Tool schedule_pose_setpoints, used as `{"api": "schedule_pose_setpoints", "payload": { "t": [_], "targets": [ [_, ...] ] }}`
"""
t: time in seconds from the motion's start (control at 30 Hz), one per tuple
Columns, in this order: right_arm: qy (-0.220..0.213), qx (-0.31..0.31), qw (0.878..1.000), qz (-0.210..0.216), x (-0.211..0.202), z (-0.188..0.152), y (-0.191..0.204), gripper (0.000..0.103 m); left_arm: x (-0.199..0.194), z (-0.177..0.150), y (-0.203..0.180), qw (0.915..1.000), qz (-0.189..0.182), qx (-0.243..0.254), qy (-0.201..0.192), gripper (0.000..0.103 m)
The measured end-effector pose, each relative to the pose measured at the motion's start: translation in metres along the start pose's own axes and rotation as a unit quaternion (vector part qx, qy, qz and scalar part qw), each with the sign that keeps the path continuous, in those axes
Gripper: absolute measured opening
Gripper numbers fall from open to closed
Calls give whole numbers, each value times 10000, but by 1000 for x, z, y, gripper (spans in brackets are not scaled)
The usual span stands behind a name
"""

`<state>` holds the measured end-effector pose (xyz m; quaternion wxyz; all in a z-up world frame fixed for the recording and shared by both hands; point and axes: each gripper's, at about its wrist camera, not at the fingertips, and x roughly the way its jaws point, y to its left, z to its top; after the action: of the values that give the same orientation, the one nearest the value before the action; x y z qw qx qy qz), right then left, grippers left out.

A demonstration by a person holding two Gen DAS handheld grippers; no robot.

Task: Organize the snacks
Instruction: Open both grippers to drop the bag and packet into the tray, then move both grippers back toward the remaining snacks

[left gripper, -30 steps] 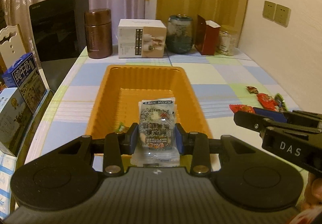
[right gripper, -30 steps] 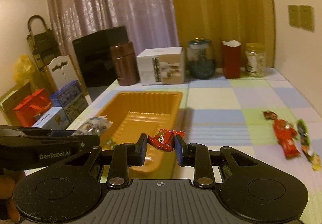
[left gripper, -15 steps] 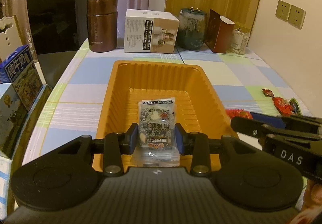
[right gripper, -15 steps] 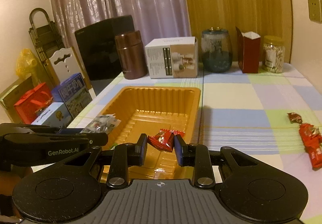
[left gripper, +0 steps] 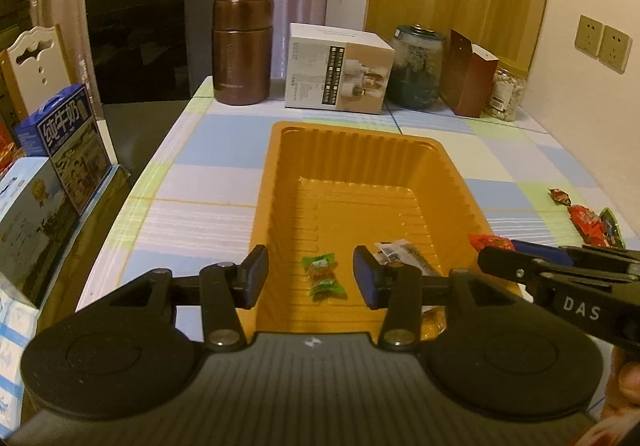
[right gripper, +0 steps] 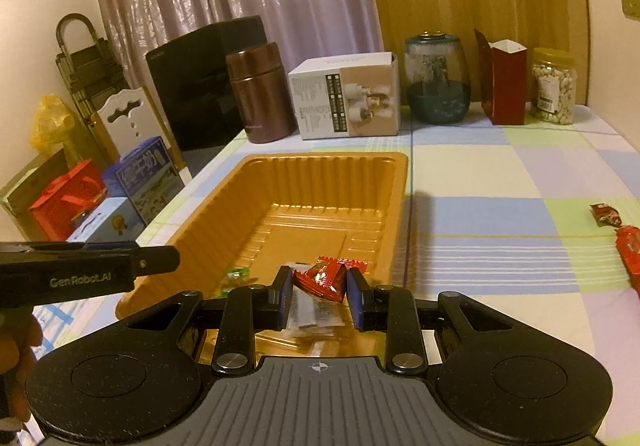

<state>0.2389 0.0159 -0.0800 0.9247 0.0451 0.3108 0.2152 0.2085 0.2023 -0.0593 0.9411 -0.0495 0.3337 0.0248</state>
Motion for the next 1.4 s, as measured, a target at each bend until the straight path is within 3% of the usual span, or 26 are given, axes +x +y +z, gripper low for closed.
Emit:
{"api": "schedule_pose_setpoints", "payload": {
  "t": [0.1, 0.17, 0.2, 0.23, 0.53, 1.13, 1.4],
  "targets": [
    [-62, -53, 9999, 101, 2, 1, 4, 30, -3, -3, 1, 10000, 49, 22, 23, 43],
    [-104, -67, 9997, 203, 2, 1, 5, 49, -6, -3, 2, 9999, 85, 35, 54, 49],
    [-156, -69, 9996, 214, 0, 1, 5, 66, -9, -3, 3, 9999, 110, 32, 40, 52],
    [-213, -80, 9995, 201, -3, 1, 5, 68, -12, -3, 3, 9999, 129, 19, 13, 52],
    [-160, 40, 9998, -99, -39, -16, -8, 68, -30, -8, -10, 10000, 63, -8, 18, 55],
    [-192, 401, 9955, -835, -146, -40, -28, 68, -94, -39, -91, 9988, -364, 318, 43, 73],
    [-239, 502, 9927, -1067, -186, -51, -43, 68, -112, -49, -123, 9975, -568, 412, 59, 77]
  ]
}}
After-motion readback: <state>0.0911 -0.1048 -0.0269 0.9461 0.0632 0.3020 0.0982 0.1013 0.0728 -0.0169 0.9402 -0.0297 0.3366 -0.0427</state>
